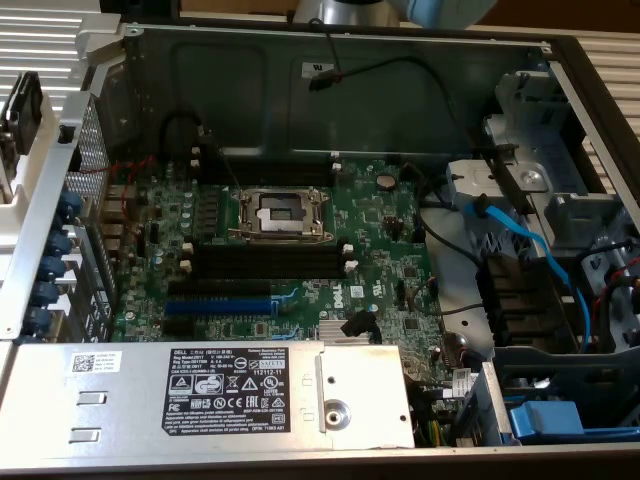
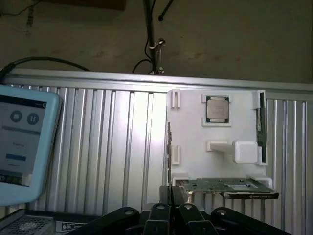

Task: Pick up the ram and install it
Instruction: 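Pick up the ram and move it above insertion slot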

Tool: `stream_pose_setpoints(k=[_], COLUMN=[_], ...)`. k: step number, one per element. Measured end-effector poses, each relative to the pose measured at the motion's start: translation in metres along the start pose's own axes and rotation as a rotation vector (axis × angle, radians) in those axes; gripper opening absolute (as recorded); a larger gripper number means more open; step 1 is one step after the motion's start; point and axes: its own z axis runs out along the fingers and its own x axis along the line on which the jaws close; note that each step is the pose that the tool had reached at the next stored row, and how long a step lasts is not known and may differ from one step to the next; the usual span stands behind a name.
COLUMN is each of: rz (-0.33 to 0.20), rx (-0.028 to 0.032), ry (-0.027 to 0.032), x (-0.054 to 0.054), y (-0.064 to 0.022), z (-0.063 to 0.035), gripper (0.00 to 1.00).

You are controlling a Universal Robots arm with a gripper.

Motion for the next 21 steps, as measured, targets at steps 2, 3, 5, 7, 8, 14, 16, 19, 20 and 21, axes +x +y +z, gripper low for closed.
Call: stream_pose_setpoints(k=[2,3,5,7,8,14,16,19,20,21], rz=[0.000,0.000,0.000,0.000,0.000,-0.001,-0.001,-0.001,-0.001,-0.001], rx=[-0.0032,-0.0048,-0.0077,-0.0103,-0.0115,-0.0183,-0.0195,-0.0197,-0.0197,-0.0196], ry=[-0.0001,-0.0002,-0.0004,-0.0004,-0.0005,-0.0007,-0.0008,-0.0008,-0.0008,-0.0009], x=[0.002,0.004,0.006,0.008,0.009,0.014,0.016,0.019,0.019,0.020], y=[-0.0086,-0.0130,-0.0217,-0.0305,-0.0348,-0.0611,-0.0703,-0.0836,-0.0881,-0.0924], z=[-0.0048,-0.0073,-0.0116,-0.0149,-0.0164,-0.0235,-0.0256,-0.0293,-0.0303,-0.0310], gripper=[0.13,0.13,0.13,0.13,0.13,0.13,0.13,0.13,0.13,0.13])
